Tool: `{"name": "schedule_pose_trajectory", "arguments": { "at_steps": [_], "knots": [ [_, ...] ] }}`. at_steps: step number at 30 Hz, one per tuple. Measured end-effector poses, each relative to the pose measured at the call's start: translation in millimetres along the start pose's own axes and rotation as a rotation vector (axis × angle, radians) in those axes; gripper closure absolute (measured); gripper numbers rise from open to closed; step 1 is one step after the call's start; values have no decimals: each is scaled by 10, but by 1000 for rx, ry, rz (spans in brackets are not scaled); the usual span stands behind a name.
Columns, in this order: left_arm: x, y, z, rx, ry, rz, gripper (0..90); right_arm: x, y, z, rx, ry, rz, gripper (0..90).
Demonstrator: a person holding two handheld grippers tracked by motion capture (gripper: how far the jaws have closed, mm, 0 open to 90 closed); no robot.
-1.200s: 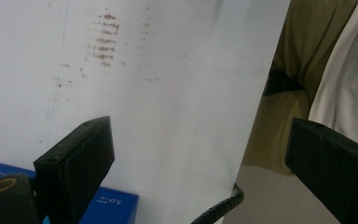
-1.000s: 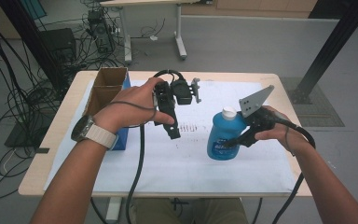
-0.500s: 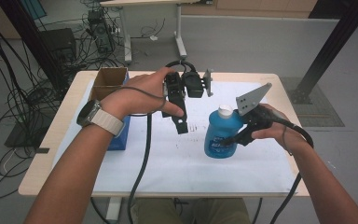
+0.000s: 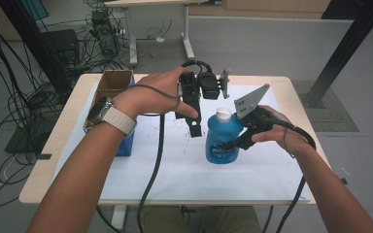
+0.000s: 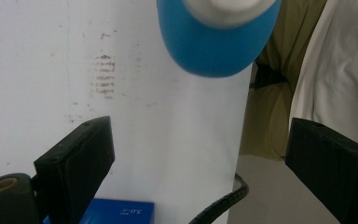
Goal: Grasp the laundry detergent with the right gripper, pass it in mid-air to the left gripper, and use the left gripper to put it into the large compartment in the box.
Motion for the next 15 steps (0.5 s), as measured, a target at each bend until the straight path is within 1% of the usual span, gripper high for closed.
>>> {"name": "schedule_pose_trajectory", "arguments": {
  "at_steps": [8, 15],
  "knots": [
    [3, 2, 33, 6, -2, -8, 84, -24, -107, 51, 5, 2, 13, 440],
    [18, -4, 103, 4, -11, -14, 83, -37, -164, 84, 7, 1, 25, 440]
  ]
}}
Point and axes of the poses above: each handheld gripper's, and its own axes: y roughly backward along the jaws, z roughly out of its top, x roughly to its left, the point moved 1 cm from there along -y, roughly forward along the jaws, and after that the axes turned 10 degrees about -x, right-handed, at the moved point
